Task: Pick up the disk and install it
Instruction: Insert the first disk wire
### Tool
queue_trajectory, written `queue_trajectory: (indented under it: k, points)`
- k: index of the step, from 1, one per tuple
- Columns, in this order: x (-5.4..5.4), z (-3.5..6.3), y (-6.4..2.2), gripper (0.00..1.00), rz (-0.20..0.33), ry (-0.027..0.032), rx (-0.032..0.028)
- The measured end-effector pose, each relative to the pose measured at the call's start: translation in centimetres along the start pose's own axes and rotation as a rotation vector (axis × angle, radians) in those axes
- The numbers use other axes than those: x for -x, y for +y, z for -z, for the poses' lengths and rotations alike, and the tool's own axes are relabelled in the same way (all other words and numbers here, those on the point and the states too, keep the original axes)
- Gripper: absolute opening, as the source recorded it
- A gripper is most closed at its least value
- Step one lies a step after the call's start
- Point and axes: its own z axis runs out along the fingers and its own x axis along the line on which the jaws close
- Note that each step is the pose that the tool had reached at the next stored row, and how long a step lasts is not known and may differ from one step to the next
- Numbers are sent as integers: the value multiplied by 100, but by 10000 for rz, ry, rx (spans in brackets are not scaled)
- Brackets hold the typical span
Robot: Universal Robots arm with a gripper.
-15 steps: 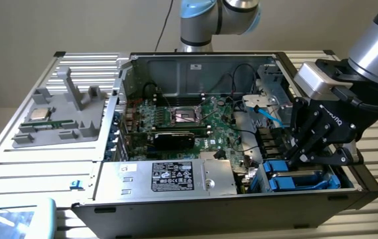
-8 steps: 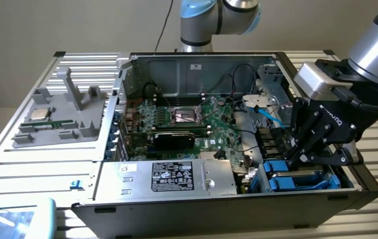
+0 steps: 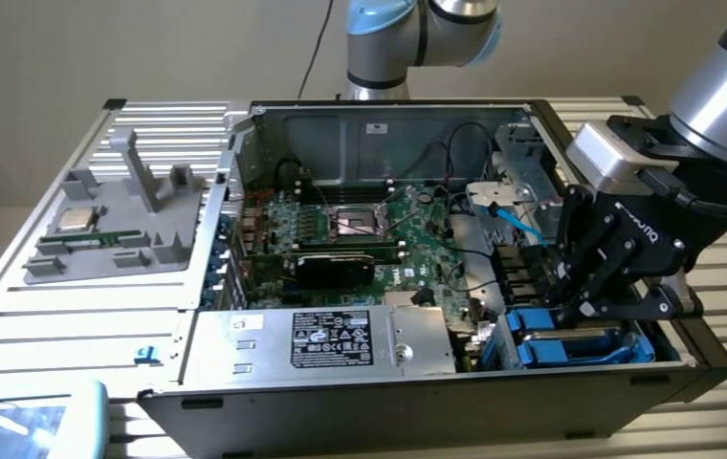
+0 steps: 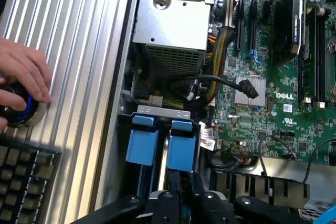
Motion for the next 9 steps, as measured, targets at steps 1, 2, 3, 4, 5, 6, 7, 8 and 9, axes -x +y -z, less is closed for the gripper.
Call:
queue_trajectory:
  k: [1,2,3,4,5,6,7,8,9]
  points:
    - [-1,4,1,24,-1,3,1]
    - [0,13,2,31,-2,6,1]
    - [-1,21,4,31,-2,4,1]
    - [-1,36,7,31,-2,5,1]
    - [-1,66,13,31,-3,3,1]
    - [-1,108,21,31,-3,3,1]
    - [-2,146,28,31,-4,7,1]
    - [-3,191,36,31,-5,13,2]
    - [-3,234,40,31,-4,22,3]
